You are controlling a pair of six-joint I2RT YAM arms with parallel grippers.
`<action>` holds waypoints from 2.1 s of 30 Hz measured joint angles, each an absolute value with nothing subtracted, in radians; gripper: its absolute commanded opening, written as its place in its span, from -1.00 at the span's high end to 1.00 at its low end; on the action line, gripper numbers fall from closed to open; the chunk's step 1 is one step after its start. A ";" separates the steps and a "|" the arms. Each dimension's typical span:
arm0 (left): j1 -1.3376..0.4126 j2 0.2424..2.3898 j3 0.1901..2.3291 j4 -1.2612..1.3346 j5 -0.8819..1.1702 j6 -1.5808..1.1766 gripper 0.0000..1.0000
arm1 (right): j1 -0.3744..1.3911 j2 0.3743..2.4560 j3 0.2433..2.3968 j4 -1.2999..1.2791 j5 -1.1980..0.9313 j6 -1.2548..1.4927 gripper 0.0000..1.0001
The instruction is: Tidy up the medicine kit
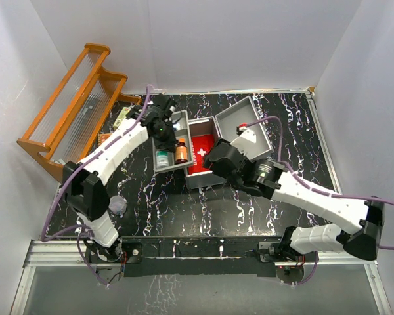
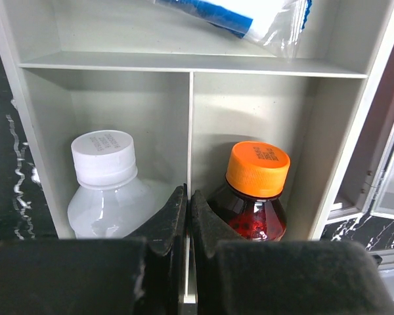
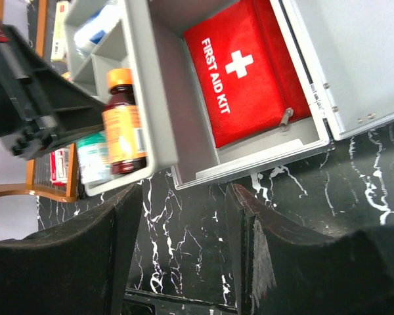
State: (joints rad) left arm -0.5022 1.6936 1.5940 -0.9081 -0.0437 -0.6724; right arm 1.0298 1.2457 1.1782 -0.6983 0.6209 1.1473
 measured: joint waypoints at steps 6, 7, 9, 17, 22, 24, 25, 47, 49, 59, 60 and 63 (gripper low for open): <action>-0.638 1.814 1.771 -0.975 -0.129 -0.789 1.00 | 1.031 1.106 1.178 -0.756 0.681 1.099 -0.02; -0.658 1.840 1.811 -0.987 -0.149 -0.806 1.00 | 1.031 1.084 1.178 -0.765 0.691 1.095 -0.01; -0.693 1.890 1.886 -1.013 -0.187 -0.835 1.00 | 1.031 1.050 1.178 -0.785 0.712 1.086 -0.01; -0.788 2.028 1.996 -1.088 -0.293 -0.936 1.00 | 1.031 0.959 1.169 -0.844 0.767 1.067 -0.01; -0.803 2.071 2.053 -1.136 -0.323 -0.962 1.00 | 1.030 0.907 1.137 -0.862 0.782 1.059 -0.02; -0.808 2.100 2.101 -1.158 -0.333 -0.971 1.00 | 1.031 0.891 1.118 -0.864 0.784 1.055 -0.02; -0.810 2.113 2.120 -1.164 -0.337 -0.976 1.00 | 1.030 0.885 1.109 -0.865 0.784 1.052 -0.02; -0.828 2.176 2.147 -1.176 -0.344 -0.989 1.00 | 1.030 0.818 1.035 -0.864 0.767 1.031 -0.02; -0.828 2.185 2.151 -1.177 -0.344 -0.985 1.00 | 1.031 0.819 1.035 -0.864 0.765 1.031 -0.02; -0.827 2.248 2.186 -1.182 -0.339 -0.976 1.00 | 1.031 0.819 1.035 -0.864 0.763 1.031 -0.02; -0.826 2.249 2.187 -1.183 -0.338 -0.976 1.00 | 1.031 0.819 1.035 -0.864 0.763 1.030 -0.02; -0.826 2.249 2.188 -1.183 -0.335 -0.976 1.00 | 1.031 0.819 1.035 -0.864 0.763 1.030 -0.02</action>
